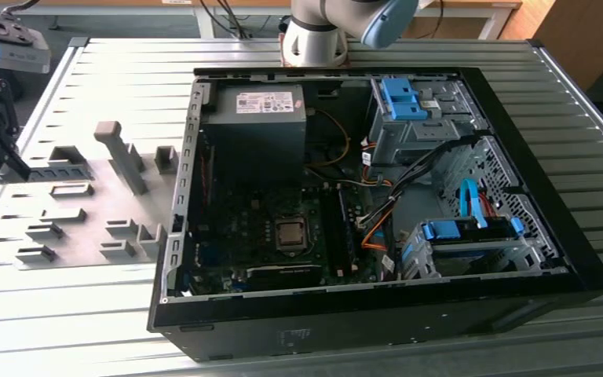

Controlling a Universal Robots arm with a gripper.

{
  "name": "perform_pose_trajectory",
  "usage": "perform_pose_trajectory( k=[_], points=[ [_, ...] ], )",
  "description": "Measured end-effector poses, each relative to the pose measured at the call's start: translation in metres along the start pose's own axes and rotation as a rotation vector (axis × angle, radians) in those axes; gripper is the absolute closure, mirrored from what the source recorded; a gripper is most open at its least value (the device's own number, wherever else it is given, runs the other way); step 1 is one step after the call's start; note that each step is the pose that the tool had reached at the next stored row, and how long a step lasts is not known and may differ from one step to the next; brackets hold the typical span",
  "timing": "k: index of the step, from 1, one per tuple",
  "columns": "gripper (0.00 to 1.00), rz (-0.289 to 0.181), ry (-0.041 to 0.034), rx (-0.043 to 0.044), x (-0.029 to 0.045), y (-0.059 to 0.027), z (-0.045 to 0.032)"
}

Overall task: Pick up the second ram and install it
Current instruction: 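Pick up the second ram and move it above second insertion slot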

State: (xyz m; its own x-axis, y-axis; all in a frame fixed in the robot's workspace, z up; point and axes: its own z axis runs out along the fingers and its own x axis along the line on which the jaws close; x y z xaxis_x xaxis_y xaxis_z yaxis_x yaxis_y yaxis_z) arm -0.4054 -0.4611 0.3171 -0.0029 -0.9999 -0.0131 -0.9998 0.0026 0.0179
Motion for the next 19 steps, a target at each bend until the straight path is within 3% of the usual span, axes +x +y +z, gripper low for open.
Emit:
perform_pose_trajectory(
  k=[19],
  points=[
    [0.86, 0.000, 0.0000, 0.0000, -0.0004, 0.0005, -0.0292]
  ],
)
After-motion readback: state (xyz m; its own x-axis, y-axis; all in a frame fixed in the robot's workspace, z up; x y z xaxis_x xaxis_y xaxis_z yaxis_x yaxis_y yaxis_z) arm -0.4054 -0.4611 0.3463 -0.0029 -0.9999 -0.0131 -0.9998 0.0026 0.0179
